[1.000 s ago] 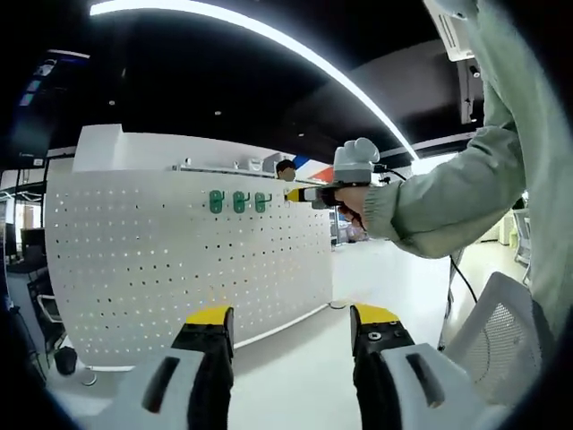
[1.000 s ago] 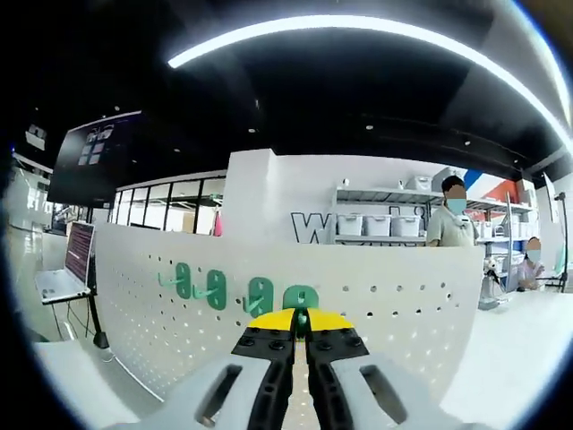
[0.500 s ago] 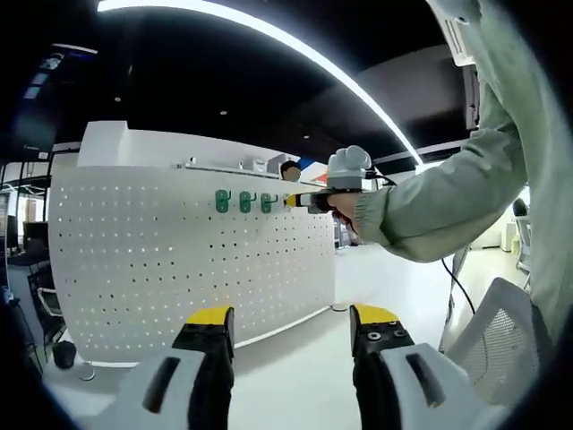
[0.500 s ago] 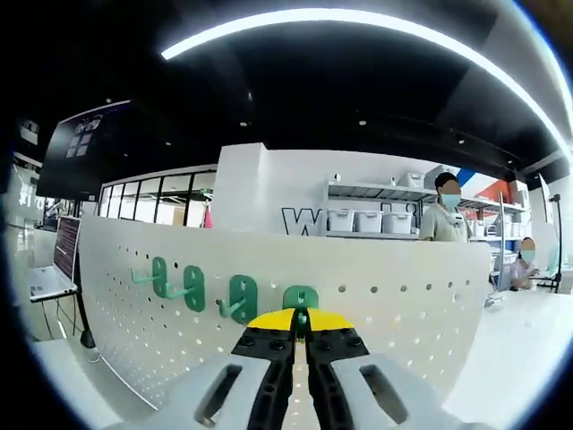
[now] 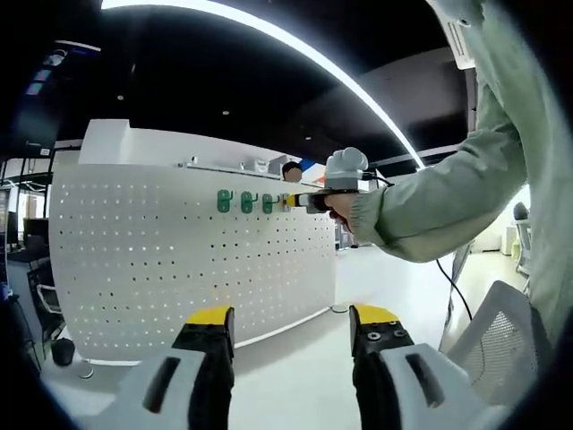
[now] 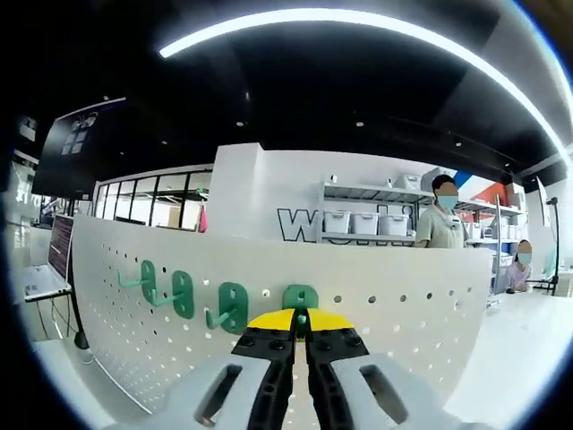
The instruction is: Insert the hook assembly into the mounting plate slot until the hook locks in place.
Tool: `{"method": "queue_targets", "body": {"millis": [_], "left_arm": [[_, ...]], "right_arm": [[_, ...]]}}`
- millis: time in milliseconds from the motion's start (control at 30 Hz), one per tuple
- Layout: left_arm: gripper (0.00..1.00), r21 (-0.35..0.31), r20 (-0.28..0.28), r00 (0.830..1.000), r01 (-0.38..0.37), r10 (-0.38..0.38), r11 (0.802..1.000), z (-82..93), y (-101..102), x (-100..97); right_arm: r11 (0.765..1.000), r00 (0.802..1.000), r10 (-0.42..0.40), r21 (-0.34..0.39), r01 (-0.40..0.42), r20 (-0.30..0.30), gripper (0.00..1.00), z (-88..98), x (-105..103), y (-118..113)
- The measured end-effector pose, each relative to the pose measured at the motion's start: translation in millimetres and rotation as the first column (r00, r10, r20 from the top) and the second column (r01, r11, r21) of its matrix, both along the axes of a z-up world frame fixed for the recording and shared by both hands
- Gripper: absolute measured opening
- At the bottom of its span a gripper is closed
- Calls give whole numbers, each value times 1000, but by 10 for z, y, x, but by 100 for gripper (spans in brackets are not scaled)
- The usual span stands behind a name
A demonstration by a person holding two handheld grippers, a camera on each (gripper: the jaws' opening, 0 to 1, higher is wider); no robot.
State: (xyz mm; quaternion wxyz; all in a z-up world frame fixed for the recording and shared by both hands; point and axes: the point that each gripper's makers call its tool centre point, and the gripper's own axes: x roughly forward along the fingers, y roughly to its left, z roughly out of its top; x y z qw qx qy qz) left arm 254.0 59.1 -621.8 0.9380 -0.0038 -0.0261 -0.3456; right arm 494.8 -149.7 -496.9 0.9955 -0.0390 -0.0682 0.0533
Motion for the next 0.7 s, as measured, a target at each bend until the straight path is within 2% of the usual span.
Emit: {"method": "queue_targets", "body": {"millis": [300, 700], "left_arm": [[54, -5, -1, 1000, -3, 3, 1000, 2, 10, 4], [53, -9, 2, 1000, -6, 6, 1000, 10, 19, 7]], "right_arm": [[1000, 1000, -12, -2, 12, -6, 1, -55, 63, -26], [1000, 1000, -15, -3, 15, -2, 1, -57, 39, -16]]}}
